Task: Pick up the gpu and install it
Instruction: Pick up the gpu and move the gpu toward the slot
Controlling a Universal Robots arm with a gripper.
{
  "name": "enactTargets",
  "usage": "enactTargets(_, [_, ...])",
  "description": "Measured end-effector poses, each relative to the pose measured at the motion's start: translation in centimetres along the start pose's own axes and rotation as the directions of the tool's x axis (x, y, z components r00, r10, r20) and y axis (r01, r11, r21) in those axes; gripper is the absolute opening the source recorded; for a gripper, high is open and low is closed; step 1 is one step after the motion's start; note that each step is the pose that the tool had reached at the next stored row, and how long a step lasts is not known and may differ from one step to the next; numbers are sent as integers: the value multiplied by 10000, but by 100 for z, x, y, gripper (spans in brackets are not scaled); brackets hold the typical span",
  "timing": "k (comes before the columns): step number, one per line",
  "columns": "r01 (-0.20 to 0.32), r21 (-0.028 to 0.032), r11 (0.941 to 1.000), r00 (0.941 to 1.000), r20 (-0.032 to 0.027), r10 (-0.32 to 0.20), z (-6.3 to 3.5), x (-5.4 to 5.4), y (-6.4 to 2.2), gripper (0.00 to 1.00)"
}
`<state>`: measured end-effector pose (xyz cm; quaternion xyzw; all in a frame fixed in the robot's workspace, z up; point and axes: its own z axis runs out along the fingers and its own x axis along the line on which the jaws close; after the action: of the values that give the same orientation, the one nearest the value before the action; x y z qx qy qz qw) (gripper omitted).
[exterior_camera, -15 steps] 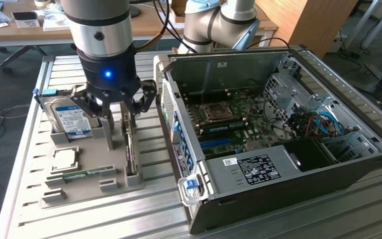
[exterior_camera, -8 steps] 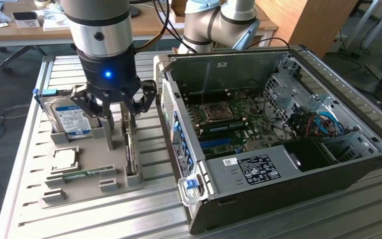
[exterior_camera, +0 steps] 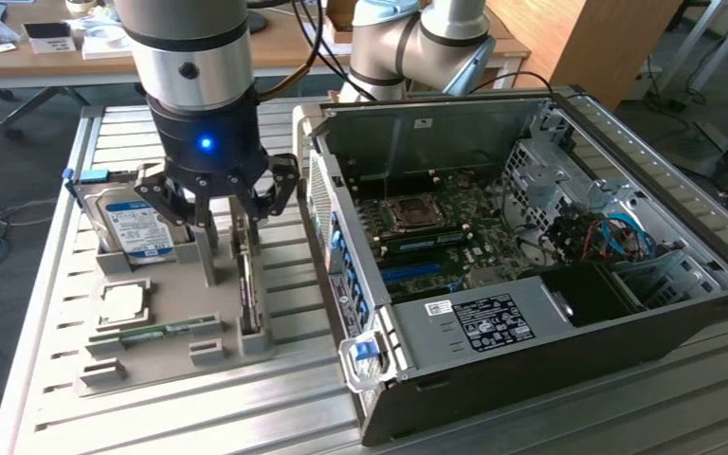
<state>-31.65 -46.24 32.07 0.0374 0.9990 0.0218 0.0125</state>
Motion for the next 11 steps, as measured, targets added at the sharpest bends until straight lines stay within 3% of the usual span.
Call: enactTargets(11, [1,2,10000,10000,-2,-1,66,2,-4,47])
